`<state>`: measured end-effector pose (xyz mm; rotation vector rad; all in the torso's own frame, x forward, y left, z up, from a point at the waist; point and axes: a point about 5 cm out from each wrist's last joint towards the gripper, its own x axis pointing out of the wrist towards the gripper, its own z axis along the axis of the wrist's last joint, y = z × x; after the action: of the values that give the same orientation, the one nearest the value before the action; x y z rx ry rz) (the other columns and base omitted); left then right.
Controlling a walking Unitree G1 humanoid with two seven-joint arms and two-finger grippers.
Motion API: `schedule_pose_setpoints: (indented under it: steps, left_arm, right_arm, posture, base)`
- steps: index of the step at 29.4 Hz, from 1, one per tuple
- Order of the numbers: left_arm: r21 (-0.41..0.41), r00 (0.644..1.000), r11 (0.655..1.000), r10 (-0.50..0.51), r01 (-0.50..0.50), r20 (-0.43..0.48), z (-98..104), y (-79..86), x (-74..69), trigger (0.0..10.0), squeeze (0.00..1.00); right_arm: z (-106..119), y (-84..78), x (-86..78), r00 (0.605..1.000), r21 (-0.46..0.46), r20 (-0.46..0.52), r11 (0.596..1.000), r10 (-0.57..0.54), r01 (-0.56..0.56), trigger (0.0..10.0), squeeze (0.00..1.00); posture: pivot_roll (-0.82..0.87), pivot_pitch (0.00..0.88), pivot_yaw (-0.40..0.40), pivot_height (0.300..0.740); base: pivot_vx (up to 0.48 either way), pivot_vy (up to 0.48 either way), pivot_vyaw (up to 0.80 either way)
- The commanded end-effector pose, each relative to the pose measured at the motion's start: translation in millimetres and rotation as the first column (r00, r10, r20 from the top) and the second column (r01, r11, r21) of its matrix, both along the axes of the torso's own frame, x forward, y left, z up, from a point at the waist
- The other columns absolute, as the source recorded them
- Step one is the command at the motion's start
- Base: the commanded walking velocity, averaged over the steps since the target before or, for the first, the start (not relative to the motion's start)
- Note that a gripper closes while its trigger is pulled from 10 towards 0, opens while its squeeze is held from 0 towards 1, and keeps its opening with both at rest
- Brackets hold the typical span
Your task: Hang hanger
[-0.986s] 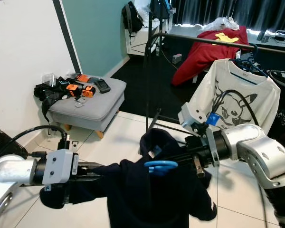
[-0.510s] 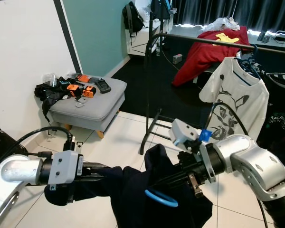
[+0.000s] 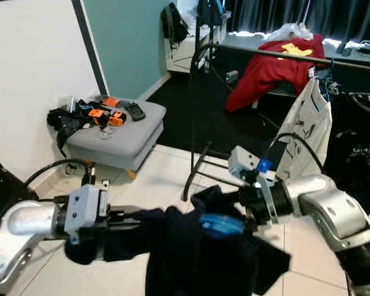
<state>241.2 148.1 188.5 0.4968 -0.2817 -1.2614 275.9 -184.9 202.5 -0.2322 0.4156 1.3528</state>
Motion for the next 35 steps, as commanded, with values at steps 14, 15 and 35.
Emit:
schedule_pose_setpoints:
  steps: [14,15,35]
  left_arm:
    - [-0.172,0.998,0.983,0.058,-0.064,-0.039,-5,-16.8,2.0,10.0,0.00]
    - [-0.172,0.998,0.983,0.058,-0.064,-0.039,-5,-16.8,2.0,10.0,0.00]
    - [-0.069,0.990,0.988,0.135,-0.138,-0.039,-17,-3.5,11.7,10.0,0.00]
  right_arm:
    - [55,-47.1,13.7,0.981,0.285,0.102,0.950,-0.162,0.127,10.0,1.00]
    - [55,-47.1,13.7,0.981,0.285,0.102,0.950,-0.162,0.127,10.0,1.00]
    - [69,-65.6,-14.7,0.997,0.257,0.083,0.966,0.001,-0.022,10.0,0.87]
  posture:
    - [-0.10,0.009,0.012,0.740]
    - [-0.10,0.009,0.012,0.740]
    - [-0.10,0.013,0.023,0.740]
  base:
    - [0.000,0.000,0.00]
    - [0.000,0.000,0.00]
    - [0.000,0.000,0.00]
